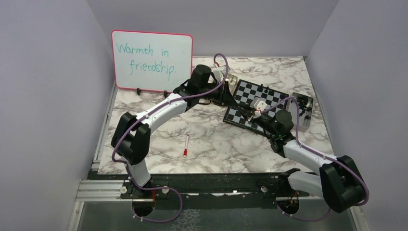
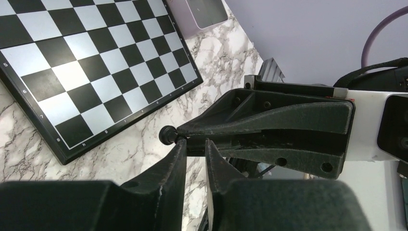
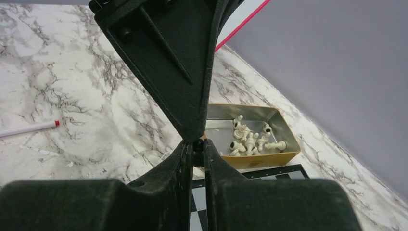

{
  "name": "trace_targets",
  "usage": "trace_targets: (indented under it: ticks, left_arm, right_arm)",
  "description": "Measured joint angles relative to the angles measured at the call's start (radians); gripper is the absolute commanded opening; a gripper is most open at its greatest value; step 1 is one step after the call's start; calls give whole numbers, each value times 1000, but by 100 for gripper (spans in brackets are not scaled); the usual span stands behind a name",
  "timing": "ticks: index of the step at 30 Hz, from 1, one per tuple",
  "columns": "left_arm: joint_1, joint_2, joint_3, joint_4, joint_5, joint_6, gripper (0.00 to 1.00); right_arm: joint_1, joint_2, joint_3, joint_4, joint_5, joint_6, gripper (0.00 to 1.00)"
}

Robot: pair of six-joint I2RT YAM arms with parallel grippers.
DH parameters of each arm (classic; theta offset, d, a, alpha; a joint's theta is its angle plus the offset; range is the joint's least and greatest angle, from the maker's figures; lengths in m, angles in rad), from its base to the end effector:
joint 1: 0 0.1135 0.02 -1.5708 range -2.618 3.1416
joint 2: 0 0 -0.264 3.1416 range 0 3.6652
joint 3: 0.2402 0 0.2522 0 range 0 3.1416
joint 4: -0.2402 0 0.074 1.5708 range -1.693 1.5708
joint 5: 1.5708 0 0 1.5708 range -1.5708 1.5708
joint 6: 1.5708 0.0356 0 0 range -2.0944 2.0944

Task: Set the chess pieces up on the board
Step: Pick up the chess piece from the storage box, then place the chess piece on the chessboard.

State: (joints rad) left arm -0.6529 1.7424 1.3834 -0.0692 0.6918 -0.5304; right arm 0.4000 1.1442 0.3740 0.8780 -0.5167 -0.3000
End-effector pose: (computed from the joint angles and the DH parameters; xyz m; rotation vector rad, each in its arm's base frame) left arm 0.3101 -0.2658 0.3016 0.6259 2.1058 -1.4074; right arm 0.2075 0.1068 0.2376 -0.8877 1.2015 0.4580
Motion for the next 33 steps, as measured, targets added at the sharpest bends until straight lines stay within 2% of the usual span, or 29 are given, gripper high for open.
trace_targets:
  ticks: [7,11,15,20,27,33]
  left_arm:
    - [-3,15,2,-12,-1,8,26]
    - [-4,22,24,-51,-26,37,35]
    - [3,24,42,-104,-74,62,40]
    - [51,15,41,-142,-130,65,40]
    - [172,-123,-56,-175,-198,105,41]
    - [163,-337,-206,-215,-254,182,45]
  right_arm:
    - [0,2,-16,0,4,-8,17]
    - [0,16,-16,9,27,-3,16]
    - [5,39,-16,9,81,42,16]
    - [5,73,-16,11,202,141,17]
    - [6,260,68,-15,430,224,17]
    - [6,454,250,-23,556,239,17]
